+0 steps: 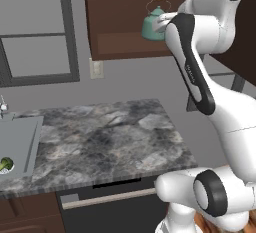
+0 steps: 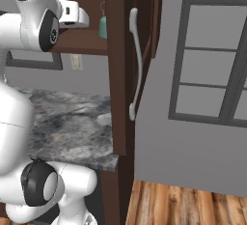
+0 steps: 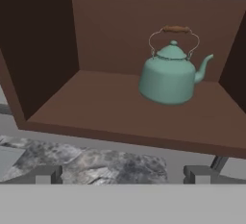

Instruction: Open the cabinet, pick the kettle from the cabinet, and place it in the sink.

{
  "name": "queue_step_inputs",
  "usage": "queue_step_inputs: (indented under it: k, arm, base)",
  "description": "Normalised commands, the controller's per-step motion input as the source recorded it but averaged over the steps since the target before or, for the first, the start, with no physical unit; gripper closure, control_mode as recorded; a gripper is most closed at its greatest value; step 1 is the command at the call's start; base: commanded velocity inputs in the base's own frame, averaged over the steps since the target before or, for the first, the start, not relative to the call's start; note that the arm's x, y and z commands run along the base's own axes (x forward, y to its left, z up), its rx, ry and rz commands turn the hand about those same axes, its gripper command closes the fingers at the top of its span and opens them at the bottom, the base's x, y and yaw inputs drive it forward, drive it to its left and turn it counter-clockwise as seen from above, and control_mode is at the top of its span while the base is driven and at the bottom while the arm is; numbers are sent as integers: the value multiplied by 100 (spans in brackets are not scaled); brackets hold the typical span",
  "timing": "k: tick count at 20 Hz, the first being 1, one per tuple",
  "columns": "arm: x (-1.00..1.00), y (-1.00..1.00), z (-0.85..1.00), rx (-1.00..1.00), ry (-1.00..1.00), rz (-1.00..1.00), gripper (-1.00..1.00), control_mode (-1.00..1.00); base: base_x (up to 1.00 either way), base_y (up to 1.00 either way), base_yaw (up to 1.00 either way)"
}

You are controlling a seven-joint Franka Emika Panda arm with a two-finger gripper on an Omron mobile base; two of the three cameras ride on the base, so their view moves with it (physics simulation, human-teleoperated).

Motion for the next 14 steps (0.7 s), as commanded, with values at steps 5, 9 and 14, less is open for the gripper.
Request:
queue_step_inputs:
  k: [5, 9, 14]
  arm:
    - [30, 0, 0, 0, -3, -2, -100, -100]
    - [33, 0, 4, 0, 0, -3, -100, -100]
    - [34, 0, 10, 0, -5, -3, -100, -100]
  base:
    - [0, 0, 0]
    - [0, 0, 0]
    - [0, 0, 0]
